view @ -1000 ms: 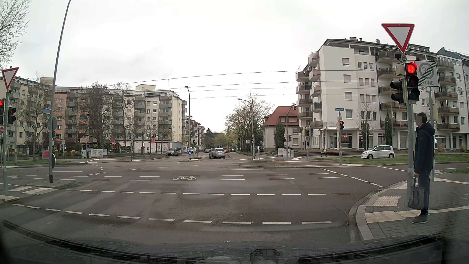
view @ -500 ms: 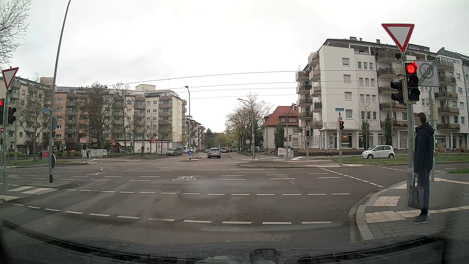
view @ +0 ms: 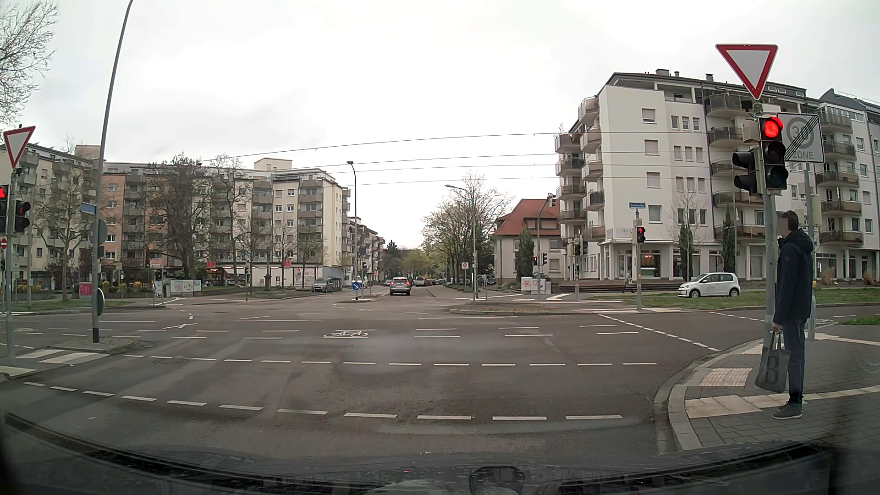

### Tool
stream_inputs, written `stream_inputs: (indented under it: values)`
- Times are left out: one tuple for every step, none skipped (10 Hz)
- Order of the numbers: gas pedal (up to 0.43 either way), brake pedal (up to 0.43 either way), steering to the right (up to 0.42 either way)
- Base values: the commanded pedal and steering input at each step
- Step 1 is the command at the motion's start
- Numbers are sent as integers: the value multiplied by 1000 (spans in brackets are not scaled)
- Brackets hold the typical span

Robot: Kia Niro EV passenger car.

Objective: Follow the waypoints while adhering to traffic rules and regulations

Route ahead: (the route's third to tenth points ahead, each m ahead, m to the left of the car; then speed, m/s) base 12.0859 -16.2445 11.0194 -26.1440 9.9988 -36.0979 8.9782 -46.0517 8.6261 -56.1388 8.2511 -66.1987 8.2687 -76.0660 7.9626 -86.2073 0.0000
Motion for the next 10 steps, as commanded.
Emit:
stream_inputs:
  values:
    - [0, 256, -82]
    - [0, 262, -82]
    - [0, 256, -81]
    - [0, 262, -81]
    - [0, 262, -82]
    - [0, 256, -81]
    - [0, 256, -81]
    - [0, 262, -81]
    - [0, 256, -82]
    - [0, 262, -81]
